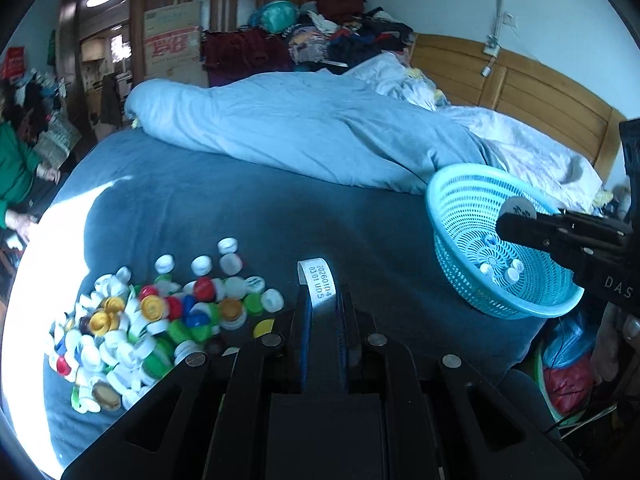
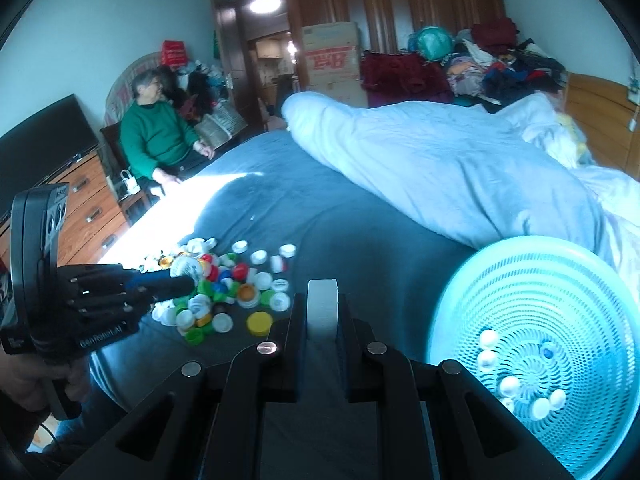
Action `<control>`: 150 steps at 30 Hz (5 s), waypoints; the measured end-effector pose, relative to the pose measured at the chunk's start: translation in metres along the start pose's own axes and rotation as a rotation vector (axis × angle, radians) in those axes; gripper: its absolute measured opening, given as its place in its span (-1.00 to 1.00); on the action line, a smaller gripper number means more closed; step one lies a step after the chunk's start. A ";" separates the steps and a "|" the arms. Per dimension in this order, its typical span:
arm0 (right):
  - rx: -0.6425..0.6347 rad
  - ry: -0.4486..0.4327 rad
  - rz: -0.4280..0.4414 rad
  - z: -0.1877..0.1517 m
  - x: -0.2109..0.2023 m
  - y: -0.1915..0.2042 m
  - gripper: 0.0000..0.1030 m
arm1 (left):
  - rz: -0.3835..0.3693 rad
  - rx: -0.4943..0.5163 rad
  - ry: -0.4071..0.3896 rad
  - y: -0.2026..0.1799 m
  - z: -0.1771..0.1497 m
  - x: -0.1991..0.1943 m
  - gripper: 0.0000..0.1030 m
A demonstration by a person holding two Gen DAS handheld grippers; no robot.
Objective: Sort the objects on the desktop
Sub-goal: 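Carry both caps into the light-blue colander and open both tools, then move both open tools back over the cap pile, then grasp a white cap with the left tool while the right tool grasps another white cap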
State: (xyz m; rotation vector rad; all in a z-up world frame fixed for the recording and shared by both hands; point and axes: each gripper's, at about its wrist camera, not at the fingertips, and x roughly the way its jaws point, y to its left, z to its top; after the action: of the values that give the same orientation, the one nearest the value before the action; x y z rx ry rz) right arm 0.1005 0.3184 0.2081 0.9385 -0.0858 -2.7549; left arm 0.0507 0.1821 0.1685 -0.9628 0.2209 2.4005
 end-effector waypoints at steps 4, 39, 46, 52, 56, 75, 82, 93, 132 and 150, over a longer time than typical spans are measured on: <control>0.036 -0.008 -0.031 -0.003 -0.011 -0.023 -0.73 | -0.011 0.065 0.004 -0.035 0.015 0.010 -0.83; 0.276 0.012 -0.226 -0.060 -0.060 -0.175 -0.73 | -0.245 0.325 0.174 -0.224 0.062 0.108 -0.83; 0.275 0.017 -0.213 -0.061 -0.054 -0.174 -0.72 | -0.240 0.308 0.183 -0.220 0.061 0.113 -0.83; 0.274 0.026 -0.211 -0.062 -0.048 -0.172 -0.72 | -0.247 0.300 0.187 -0.220 0.058 0.116 -0.82; 0.276 0.023 -0.221 -0.062 -0.048 -0.174 -0.70 | -0.249 0.276 0.187 -0.215 0.057 0.118 -0.45; 0.225 -0.050 -0.121 -0.053 -0.054 -0.125 -0.11 | -0.143 0.071 0.086 -0.084 0.028 0.078 -0.01; 0.049 -0.102 -0.090 -0.047 -0.047 -0.051 0.55 | 0.028 -0.104 0.047 0.060 -0.043 0.034 0.00; -0.020 0.092 0.053 -0.077 0.005 0.010 0.58 | 0.395 -0.490 0.073 0.297 -0.130 0.032 0.00; -0.151 0.164 0.111 -0.077 0.049 0.102 0.60 | 0.261 -0.361 -0.023 0.247 -0.199 -0.020 0.17; -0.110 0.219 0.143 -0.082 0.065 0.106 0.01 | 0.259 -0.353 0.033 0.242 -0.203 -0.026 -0.56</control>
State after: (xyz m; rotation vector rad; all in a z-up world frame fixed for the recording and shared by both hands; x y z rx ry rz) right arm 0.1214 0.2019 0.1178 1.1482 0.0334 -2.4832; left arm 0.0565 -0.1014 0.0263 -1.1927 -0.0772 2.7207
